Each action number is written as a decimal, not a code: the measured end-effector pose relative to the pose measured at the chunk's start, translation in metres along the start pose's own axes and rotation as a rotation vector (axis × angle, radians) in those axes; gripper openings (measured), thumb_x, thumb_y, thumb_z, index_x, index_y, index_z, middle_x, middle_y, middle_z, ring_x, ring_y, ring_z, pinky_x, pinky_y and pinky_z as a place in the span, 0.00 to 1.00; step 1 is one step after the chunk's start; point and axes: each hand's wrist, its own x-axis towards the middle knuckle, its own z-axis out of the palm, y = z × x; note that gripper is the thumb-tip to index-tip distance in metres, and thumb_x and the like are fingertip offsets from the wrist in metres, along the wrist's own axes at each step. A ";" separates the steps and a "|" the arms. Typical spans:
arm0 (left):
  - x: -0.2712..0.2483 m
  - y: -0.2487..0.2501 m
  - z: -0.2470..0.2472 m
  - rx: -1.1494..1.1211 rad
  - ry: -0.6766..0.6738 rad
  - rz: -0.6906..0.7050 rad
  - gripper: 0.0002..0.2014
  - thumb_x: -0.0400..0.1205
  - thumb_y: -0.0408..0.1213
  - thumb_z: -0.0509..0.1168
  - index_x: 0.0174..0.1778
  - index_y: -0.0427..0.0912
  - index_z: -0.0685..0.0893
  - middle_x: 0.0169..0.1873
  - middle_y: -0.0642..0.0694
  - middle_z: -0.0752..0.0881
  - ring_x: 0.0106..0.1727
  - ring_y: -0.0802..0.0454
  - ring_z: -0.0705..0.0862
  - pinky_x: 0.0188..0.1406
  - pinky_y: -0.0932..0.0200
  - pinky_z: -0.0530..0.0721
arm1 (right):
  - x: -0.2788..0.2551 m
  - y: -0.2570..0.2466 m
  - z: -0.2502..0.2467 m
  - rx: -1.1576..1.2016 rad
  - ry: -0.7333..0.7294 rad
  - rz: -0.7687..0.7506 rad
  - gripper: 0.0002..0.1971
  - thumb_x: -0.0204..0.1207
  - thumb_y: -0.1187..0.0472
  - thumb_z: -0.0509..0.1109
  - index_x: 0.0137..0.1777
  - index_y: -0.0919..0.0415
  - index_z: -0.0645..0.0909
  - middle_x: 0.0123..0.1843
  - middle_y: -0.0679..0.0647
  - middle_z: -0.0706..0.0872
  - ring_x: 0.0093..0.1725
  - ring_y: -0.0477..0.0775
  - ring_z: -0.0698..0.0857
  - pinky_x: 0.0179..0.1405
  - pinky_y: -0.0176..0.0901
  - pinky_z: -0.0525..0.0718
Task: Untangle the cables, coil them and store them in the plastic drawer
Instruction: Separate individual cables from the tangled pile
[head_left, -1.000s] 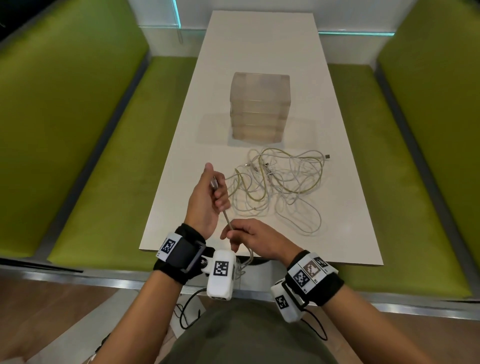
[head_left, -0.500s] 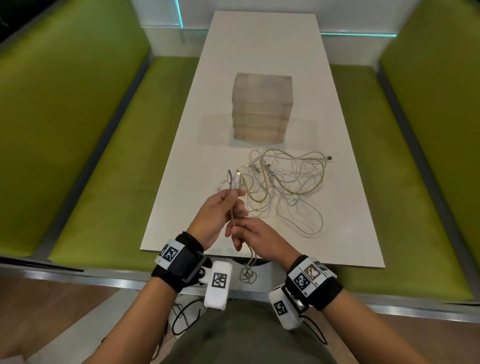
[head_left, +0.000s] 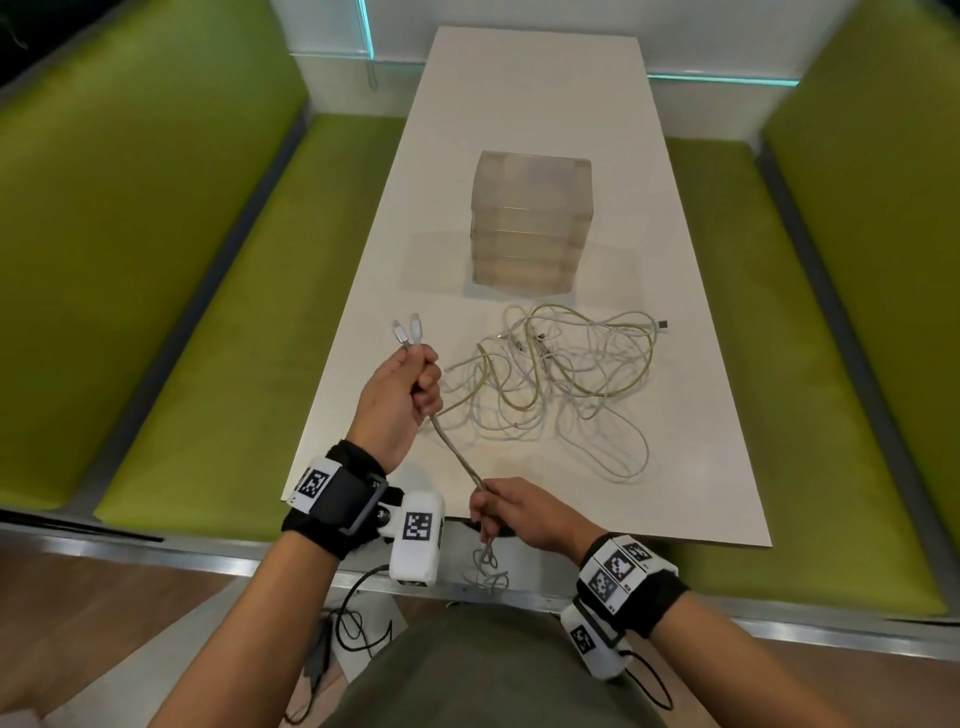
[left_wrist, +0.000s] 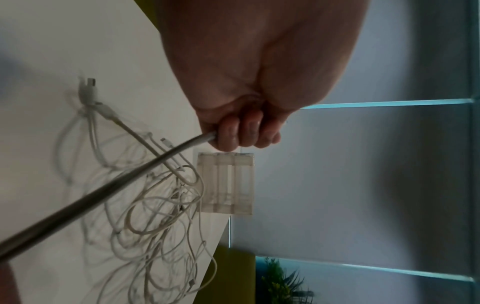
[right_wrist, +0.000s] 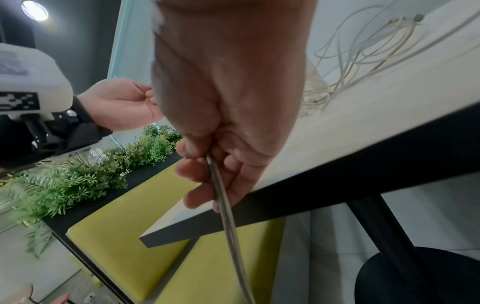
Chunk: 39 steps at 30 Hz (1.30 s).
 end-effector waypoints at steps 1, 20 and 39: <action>0.000 0.001 0.001 0.016 -0.032 -0.024 0.15 0.89 0.43 0.51 0.44 0.40 0.77 0.23 0.52 0.69 0.23 0.58 0.62 0.23 0.65 0.63 | 0.001 -0.001 0.000 -0.008 -0.021 0.016 0.12 0.86 0.59 0.56 0.47 0.58 0.81 0.36 0.53 0.85 0.45 0.55 0.87 0.57 0.47 0.82; -0.006 -0.019 -0.057 0.040 0.208 0.094 0.14 0.90 0.34 0.50 0.41 0.40 0.76 0.26 0.52 0.77 0.23 0.60 0.70 0.25 0.67 0.68 | 0.093 -0.074 -0.014 -1.177 0.216 -0.026 0.13 0.78 0.72 0.59 0.58 0.65 0.80 0.57 0.61 0.84 0.56 0.64 0.85 0.47 0.49 0.79; 0.012 -0.028 -0.004 -0.019 -0.047 0.085 0.08 0.88 0.33 0.53 0.44 0.40 0.72 0.61 0.37 0.85 0.61 0.43 0.86 0.62 0.54 0.84 | 0.054 -0.091 -0.022 0.297 0.644 -0.203 0.08 0.73 0.56 0.75 0.41 0.61 0.83 0.35 0.55 0.86 0.29 0.45 0.78 0.28 0.40 0.76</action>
